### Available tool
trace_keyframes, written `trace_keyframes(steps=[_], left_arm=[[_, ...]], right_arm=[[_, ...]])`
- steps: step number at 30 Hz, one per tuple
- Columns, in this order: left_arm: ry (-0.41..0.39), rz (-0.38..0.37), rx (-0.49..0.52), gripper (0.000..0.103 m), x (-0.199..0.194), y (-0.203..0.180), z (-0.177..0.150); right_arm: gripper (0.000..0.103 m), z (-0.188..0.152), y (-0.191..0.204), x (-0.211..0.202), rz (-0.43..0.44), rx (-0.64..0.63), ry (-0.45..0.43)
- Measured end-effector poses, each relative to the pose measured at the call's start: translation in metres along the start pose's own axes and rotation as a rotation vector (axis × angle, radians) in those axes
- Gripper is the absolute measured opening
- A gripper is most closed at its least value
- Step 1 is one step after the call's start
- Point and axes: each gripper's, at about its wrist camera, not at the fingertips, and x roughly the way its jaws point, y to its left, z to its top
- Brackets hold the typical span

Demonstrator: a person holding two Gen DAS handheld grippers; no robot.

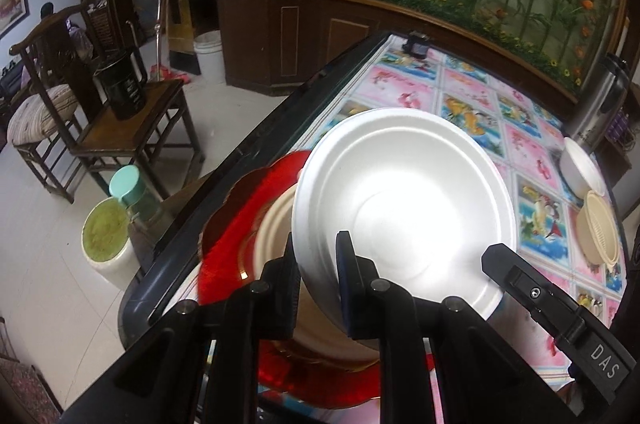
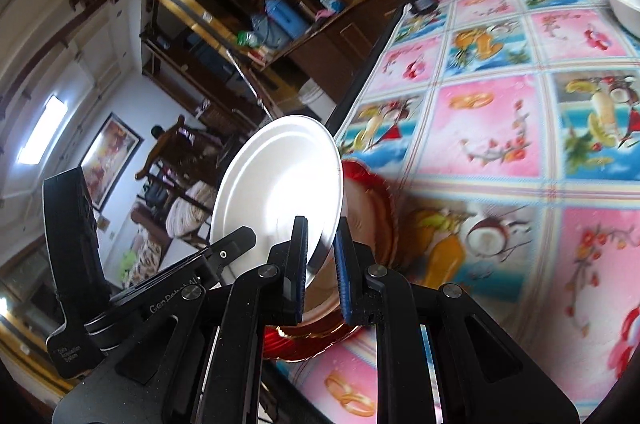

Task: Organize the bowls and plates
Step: 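Lower the white plate onto the beige bowl and open the left gripper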

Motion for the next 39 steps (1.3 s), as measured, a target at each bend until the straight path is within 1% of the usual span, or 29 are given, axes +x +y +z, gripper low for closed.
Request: trace_keyframes(steps=[8,10,12,20,22,26,31,33,34,35,36,37,38,39], left_arm=[[0.064,0.004,-0.013,0.018,0.016,0.015,-0.012],[0.061,0.012,-0.007,0.018,0.016,0.015,-0.012],[0.074,0.013,-0.005,0.018,0.018,0.015,-0.013],[0.072,-0.007,-0.020,0.022,0.011,0.024,-0.012],[0.066,-0.002,-0.022,0.023,0.008,0.026,-0.011],[0.064,0.006,-0.015,0.029,0.008,0.026,-0.011],[0.053,0.016,-0.007,0.030,0.006,0.023,-0.011],[0.035,0.037,0.004,0.031,0.002,0.022,-0.010],[0.027,0.055,0.009,0.038,0.000,0.021,-0.011],[0.008,0.080,0.014,0.047,-0.003,0.021,-0.010],[-0.009,0.095,0.018,0.051,-0.005,0.021,-0.010],[-0.026,0.111,0.022,0.057,-0.008,0.020,-0.010],[-0.040,0.126,0.025,0.059,-0.010,0.020,-0.009],[-0.054,0.136,0.027,0.060,-0.013,0.020,-0.008]], right_arm=[[0.014,-0.011,-0.003,0.023,-0.020,0.011,0.069],[0.014,-0.011,-0.005,0.027,-0.027,0.014,0.080],[0.014,-0.012,-0.006,0.030,-0.025,0.015,0.086],[0.015,-0.009,-0.008,0.027,-0.045,0.009,0.059],[0.015,-0.006,-0.013,0.024,-0.042,0.026,0.047],[0.015,-0.003,-0.021,0.020,-0.046,0.046,0.031],[0.014,0.000,-0.029,0.015,-0.051,0.063,0.013],[0.015,0.001,-0.032,0.014,-0.052,0.067,0.006],[0.015,0.001,-0.034,0.014,-0.053,0.071,0.002],[0.015,0.001,-0.036,0.012,-0.054,0.076,-0.007],[0.015,0.002,-0.039,0.011,-0.059,0.079,-0.013],[0.015,0.002,-0.041,0.011,-0.061,0.082,-0.016],[0.015,0.003,-0.045,0.010,-0.060,0.092,-0.019],[0.015,0.003,-0.048,0.010,-0.058,0.099,-0.021]])
